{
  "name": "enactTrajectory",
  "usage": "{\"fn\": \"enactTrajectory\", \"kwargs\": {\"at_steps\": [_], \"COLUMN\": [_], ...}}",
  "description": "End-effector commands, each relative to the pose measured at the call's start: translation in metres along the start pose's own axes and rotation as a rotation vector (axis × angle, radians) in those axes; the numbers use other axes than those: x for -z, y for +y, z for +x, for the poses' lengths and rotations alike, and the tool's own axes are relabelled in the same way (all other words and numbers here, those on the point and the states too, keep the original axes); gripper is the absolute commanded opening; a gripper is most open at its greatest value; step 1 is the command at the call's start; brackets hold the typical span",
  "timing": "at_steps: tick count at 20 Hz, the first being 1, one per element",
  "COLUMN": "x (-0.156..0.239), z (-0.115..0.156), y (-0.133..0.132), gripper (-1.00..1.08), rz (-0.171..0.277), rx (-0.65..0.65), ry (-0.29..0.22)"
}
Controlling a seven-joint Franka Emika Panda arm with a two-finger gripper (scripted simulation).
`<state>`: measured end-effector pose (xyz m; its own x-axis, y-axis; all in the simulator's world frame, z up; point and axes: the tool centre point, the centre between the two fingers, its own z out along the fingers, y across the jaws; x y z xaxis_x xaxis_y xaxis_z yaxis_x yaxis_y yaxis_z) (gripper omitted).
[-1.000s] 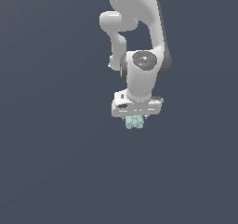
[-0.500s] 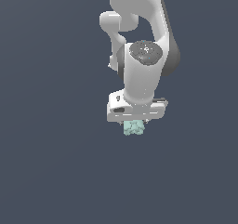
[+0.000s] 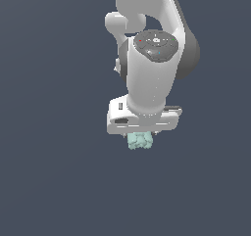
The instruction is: Pick up the object and move it to a goal position.
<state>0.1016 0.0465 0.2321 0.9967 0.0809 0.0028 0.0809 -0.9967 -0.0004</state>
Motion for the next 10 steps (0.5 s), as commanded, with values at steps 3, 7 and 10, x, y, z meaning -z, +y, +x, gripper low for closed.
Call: {"fn": "enactTrajectory", "kwargs": {"at_steps": [3,7,10], "x": [0.014,0.023,0.029], "z": [0.016,0.026,0.032], "y": [0.005,0.008,0.01], "gripper": [-1.0,-1.0,-1.0], "rz": [0.0,0.0,0.0], "rx": [0.0,0.0,0.0], "ry": [-0.001,-0.002,-0.002]}}
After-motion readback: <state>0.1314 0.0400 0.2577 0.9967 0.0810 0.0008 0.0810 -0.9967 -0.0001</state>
